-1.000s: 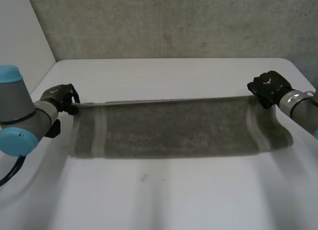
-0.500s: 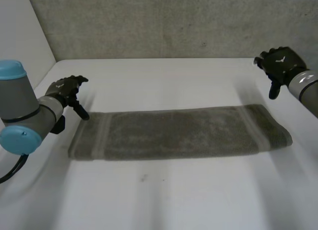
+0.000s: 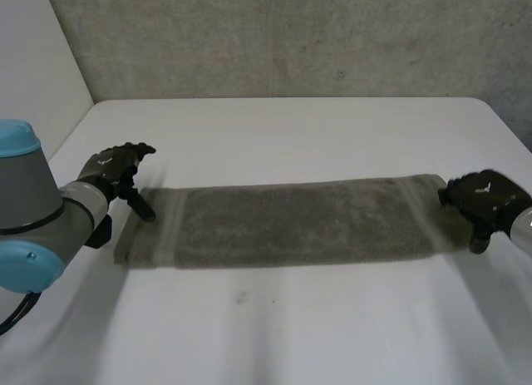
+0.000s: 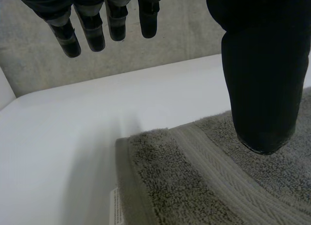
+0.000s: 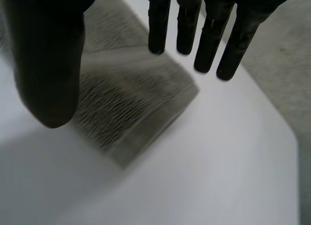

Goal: Fold the towel.

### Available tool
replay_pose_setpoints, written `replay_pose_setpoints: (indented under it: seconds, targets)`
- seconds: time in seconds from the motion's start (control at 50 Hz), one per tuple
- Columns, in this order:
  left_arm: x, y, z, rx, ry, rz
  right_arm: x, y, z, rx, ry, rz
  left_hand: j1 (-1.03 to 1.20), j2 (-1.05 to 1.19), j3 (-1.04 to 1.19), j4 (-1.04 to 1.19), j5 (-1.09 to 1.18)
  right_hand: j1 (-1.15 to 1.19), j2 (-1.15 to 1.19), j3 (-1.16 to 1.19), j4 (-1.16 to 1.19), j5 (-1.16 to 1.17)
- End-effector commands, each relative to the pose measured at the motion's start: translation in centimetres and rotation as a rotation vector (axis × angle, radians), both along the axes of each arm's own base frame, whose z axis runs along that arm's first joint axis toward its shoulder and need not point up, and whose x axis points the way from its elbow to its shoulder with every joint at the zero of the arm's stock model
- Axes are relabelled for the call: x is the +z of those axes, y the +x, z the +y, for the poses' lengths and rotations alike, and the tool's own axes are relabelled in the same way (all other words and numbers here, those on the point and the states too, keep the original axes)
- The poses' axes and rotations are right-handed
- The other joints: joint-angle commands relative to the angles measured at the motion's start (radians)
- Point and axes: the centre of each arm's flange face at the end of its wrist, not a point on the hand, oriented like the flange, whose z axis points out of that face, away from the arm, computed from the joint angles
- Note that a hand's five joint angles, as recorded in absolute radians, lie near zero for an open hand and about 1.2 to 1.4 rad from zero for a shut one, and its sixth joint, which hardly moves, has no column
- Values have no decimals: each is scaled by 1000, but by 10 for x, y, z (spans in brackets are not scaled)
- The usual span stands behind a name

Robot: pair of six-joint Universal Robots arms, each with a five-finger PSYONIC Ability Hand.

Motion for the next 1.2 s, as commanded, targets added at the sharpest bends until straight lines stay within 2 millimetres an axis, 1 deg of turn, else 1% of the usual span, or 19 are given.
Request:
replay_pose_setpoints:
  seconds: [0.02,0.06,0.16,0.34,0.44,0.56,0.62,0.66,0.72,0.76,0.78,0.84,0.92,0.96,1.06,1.08,1.1,1.12,1.2]
  targets:
    - [2,-2,1,-6,-6,3,-30,0,-2,58,28,-26,1,9,9,8,-32,163,173,162,170,157]
    - [1,-2,1,-4,-4,2,-34,-1,-3,60,29,-24,1,9,9,8,-32,260,270,259,266,254]
    - [1,-1,4,-6,0,1,-38,-7,-14,41,-10,-10,1,9,9,8,-32,978,987,976,984,971]
    - [4,-1,7,-5,-2,5,-24,-54,-44,-124,-90,69,1,9,9,8,-32,978,988,977,985,972]
    - [5,0,10,-5,-2,5,-2,-125,-71,-259,-188,263,1,9,9,8,-32,978,988,977,985,972]
    - [6,0,11,-5,-3,5,15,-139,-77,-271,-214,312,1,9,9,8,-32,978,988,977,985,972]
    - [7,0,11,-5,-6,6,39,-118,-78,-252,-271,255,1,9,9,8,-32,978,988,977,985,972]
    - [7,0,12,-6,-5,5,75,-61,-67,-148,-358,146,1,9,9,8,-32,978,988,977,985,972]
    - [7,0,12,-5,-6,5,86,-32,-59,-89,-383,93,1,9,9,8,-32,978,988,977,985,972]
    - [7,0,14,-5,-3,5,92,26,-38,40,-400,1,1,9,9,8,-32,978,988,977,985,972]
    - [7,0,14,-5,-3,5,92,26,-38,41,-400,0,1,9,9,8,-32,978,988,977,985,972]
    - [7,0,15,-4,-2,6,83,129,26,324,-416,-77,1,9,9,8,-32,978,988,977,985,972]
    - [6,0,15,-6,0,5,63,174,72,479,-376,-101,1,9,9,8,-32,978,988,977,985,972]
    - [6,0,15,-6,1,5,28,207,115,614,-304,-101,1,9,9,8,-32,978,988,977,985,972]
    - [5,-1,16,-7,6,4,-12,222,153,712,-192,-66,1,9,9,8,-32,978,988,977,985,972]
    - [4,0,17,-8,9,2,-20,220,155,715,-171,-52,1,9,9,8,-32,634,643,632,640,627]
    - [4,0,17,-8,9,2,-20,220,155,715,-171,-52,1,9,9,8,-32,630,639,629,636,624]
    - [3,0,17,-7,6,4,-22,218,156,711,-161,-47,1,9,9,8,-32,17,26,15,23,11]
    - [3,0,16,-8,-2,4,-11,213,150,670,-179,-57,1,9,9,8,-32,-243,-234,-245,-237,-249]
